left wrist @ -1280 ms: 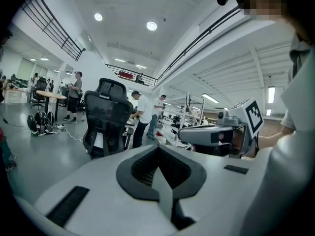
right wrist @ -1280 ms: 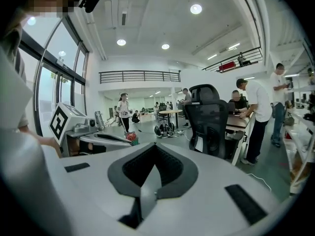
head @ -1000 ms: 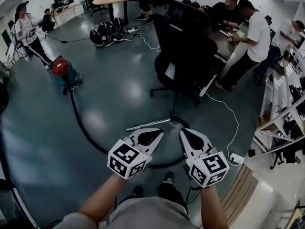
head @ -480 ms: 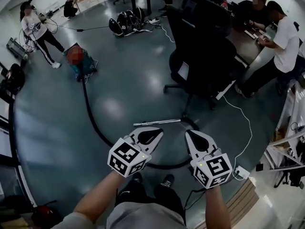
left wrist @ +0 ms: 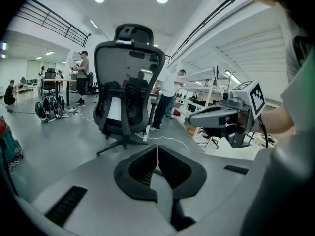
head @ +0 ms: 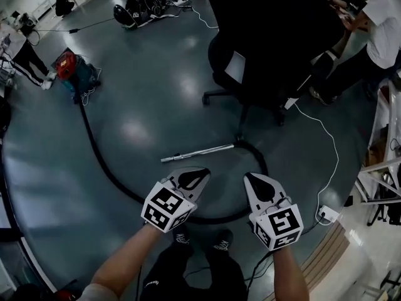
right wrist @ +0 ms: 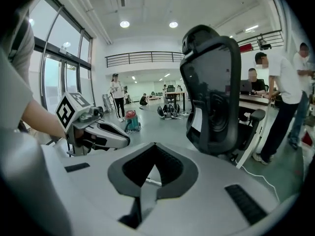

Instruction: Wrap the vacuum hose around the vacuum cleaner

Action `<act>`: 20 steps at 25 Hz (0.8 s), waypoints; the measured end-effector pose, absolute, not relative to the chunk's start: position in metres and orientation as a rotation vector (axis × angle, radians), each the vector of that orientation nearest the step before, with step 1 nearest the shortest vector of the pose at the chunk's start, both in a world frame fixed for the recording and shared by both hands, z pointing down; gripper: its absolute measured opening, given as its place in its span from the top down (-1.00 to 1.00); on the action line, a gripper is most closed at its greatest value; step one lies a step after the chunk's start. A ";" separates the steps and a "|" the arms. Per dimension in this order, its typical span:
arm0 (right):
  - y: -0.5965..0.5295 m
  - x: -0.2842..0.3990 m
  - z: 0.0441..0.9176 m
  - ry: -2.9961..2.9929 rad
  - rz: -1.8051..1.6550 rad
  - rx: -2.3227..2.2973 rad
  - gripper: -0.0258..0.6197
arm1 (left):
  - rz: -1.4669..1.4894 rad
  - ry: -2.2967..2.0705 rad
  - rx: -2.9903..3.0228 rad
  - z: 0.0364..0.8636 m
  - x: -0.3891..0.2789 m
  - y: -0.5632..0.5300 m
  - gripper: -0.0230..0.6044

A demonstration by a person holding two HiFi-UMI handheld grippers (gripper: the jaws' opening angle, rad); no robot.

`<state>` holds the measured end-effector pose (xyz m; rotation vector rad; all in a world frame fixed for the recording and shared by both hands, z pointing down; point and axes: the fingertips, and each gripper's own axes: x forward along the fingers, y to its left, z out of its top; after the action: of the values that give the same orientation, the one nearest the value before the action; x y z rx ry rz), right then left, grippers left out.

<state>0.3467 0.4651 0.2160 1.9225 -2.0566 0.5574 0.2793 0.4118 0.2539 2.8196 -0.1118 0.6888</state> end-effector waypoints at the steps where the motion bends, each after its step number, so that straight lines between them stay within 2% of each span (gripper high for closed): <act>1: 0.460 0.350 0.244 -2.044 0.572 1.918 0.92 | 0.707 -0.113 2.814 0.283 0.284 0.404 0.91; 11: 0.409 0.391 0.513 -1.996 0.598 1.890 0.92 | 0.909 -0.104 2.793 0.583 0.323 0.333 0.88; 17: 0.380 0.415 0.624 -2.021 0.576 1.858 0.92 | 1.018 -0.082 2.799 0.719 0.345 0.300 0.66; 20: 0.370 0.423 0.669 -2.028 0.558 1.838 0.92 | 1.095 -0.043 2.801 0.781 0.356 0.285 0.47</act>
<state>0.4235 0.3697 0.6687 1.8381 -2.0282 0.5584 0.3558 0.2854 0.7807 2.8014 -0.0435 1.0947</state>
